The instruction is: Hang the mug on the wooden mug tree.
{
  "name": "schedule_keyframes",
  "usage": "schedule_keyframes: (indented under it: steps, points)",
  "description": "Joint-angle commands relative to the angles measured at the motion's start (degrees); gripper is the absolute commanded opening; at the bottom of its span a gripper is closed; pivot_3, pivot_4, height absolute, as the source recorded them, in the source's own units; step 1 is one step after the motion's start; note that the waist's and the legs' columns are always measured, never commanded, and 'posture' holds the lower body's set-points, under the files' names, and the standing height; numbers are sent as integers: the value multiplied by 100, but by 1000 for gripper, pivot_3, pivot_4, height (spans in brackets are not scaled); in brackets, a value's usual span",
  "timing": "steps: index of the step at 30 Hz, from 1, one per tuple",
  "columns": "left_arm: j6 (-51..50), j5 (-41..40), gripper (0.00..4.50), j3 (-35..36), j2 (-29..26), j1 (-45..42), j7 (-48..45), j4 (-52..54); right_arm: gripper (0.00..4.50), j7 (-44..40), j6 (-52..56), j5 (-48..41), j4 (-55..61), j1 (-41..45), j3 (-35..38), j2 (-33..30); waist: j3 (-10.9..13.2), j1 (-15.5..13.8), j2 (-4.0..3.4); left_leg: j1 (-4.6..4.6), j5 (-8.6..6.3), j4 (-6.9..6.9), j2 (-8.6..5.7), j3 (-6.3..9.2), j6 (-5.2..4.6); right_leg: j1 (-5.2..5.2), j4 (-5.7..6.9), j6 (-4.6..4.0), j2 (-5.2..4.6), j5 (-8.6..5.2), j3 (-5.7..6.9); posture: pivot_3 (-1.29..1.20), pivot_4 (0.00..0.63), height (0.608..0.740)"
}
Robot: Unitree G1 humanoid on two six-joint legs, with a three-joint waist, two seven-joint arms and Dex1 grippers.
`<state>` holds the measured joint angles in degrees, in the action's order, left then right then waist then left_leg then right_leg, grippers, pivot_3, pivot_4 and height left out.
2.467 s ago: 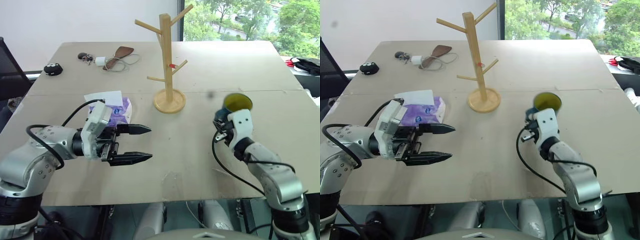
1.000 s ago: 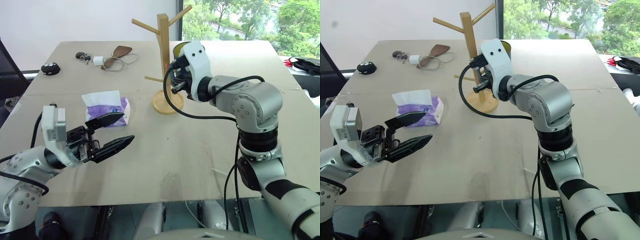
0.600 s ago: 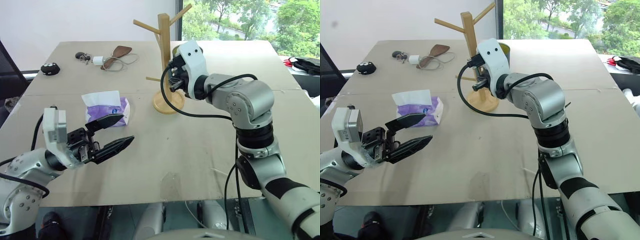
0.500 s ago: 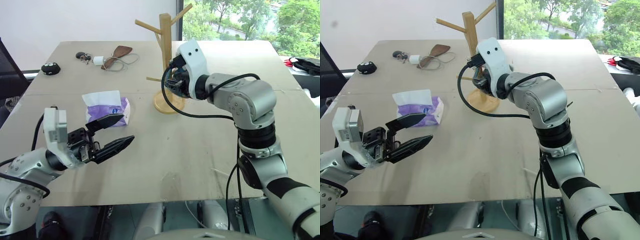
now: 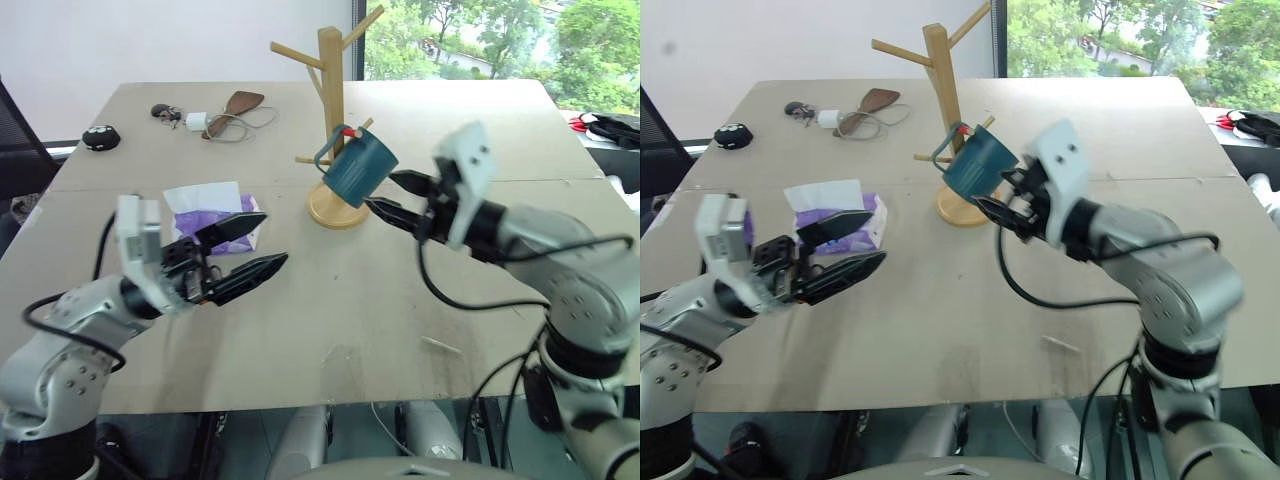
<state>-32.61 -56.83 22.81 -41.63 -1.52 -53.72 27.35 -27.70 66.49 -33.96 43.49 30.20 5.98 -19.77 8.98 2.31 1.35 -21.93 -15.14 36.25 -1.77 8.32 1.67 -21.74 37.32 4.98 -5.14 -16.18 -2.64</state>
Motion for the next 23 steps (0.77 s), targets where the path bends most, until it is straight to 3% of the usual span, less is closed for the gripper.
schedule_keyframes:
  steps: [1,5,9,16,23]
  points:
    - [-128,-143,4277,-20,-66,-48,-24,-65,2796,-599,-941,-238,685,-1121,778,-457,4,2,-7,0,0,-1,0,-3,0,2,-8,0,0,0,-1,0,150,740]
    - [33,268,4277,-54,-85,203,-42,-90,2796,-1081,-1901,-198,899,-2854,1740,-754,2,1,-4,1,0,-1,0,-12,-1,10,-14,2,0,2,-11,0,150,740]
    - [372,742,4277,32,-157,703,-397,-318,4446,-1869,-3078,23,906,-4714,2561,-896,5,-8,-8,5,-1,-8,4,-14,-1,17,-22,1,2,1,-8,0,150,740]
    - [544,1211,4277,217,-370,1224,-580,-560,4446,-2556,-4106,-26,515,-6160,3335,-978,3,-15,-4,21,0,3,11,-23,-2,37,-25,2,6,3,-13,0,150,740]
    - [616,1334,4277,341,-428,1423,-774,-755,4446,-2591,-4499,-202,294,-6519,3533,-990,3,-74,-4,24,0,12,16,-19,0,49,-34,-4,9,14,-6,0,150,740]
